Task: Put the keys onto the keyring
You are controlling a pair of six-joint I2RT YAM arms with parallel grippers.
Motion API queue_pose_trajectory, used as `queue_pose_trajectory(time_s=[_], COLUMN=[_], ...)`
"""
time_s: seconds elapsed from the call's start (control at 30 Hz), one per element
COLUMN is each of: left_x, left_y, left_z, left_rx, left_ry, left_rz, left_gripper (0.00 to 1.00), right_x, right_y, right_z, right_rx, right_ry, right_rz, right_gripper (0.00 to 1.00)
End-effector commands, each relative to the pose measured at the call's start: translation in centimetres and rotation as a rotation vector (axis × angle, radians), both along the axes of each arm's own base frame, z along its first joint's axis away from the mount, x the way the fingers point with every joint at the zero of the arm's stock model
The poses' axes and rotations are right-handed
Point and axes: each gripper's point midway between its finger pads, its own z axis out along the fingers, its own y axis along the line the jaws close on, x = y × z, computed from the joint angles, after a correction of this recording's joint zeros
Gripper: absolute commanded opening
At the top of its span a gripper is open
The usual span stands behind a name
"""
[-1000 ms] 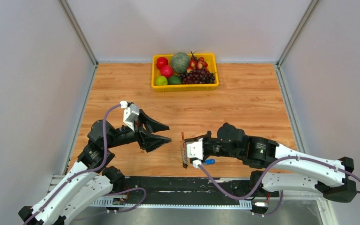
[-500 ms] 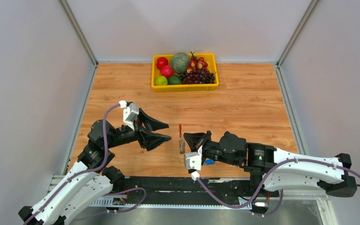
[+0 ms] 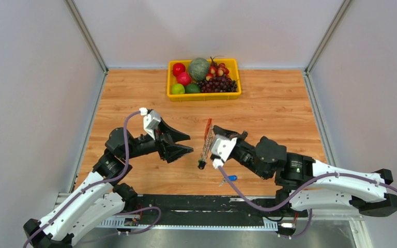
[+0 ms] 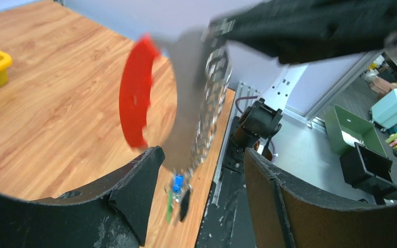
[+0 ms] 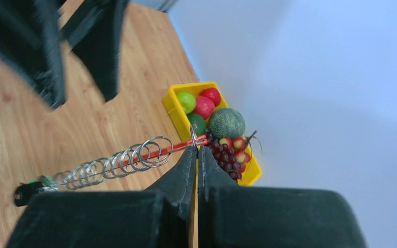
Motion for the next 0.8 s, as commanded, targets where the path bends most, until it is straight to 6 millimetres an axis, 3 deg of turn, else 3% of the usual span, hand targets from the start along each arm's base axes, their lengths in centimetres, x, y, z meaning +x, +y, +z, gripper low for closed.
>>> queue_pose_trajectory(time_s=[0.0, 0.13, 0.37, 0.53, 0.63, 0.77], left_x=[0.8, 1.3, 0.0, -1.7, -2.7, -2.3], left_y=[-0.9, -1.8, -3.5, -5.0, -6.3, -7.5], left_z=[-1.3, -4.5, -9.9, -12.9, -14.1, -15.7], left_rx=[0.008, 0.059, 0.148, 0.228, 0.249, 0.292], left_ry=[0.063, 0.197, 0.344, 0.311, 0.278, 0.362], left_rz=[-0.014, -0.027, -0.102, -0.15, -0.198, -0.164], left_gripper=[0.69, 0.67, 0.67, 0.71, 0.75, 0.77], right_x=[2.4, 3.4, 2.8, 2.0, 1.4, 1.2], right_y=[-4.4, -7.8, -10.4, -10.2, -9.1, -8.7], right_z=[4.1, 4.9, 5.7, 5.9, 5.3, 4.6], right_rx=[0.274, 0.415, 0.635, 0.702, 0.683, 0.665], right_ry=[0.163, 0.263, 0.41, 0.519, 0.58, 0.614], right_rz=[-0.316, -0.526, -0.571, -0.529, -0.493, -0.499], right_gripper=[0.0, 0.0, 0.0, 0.0, 0.0, 0.0])
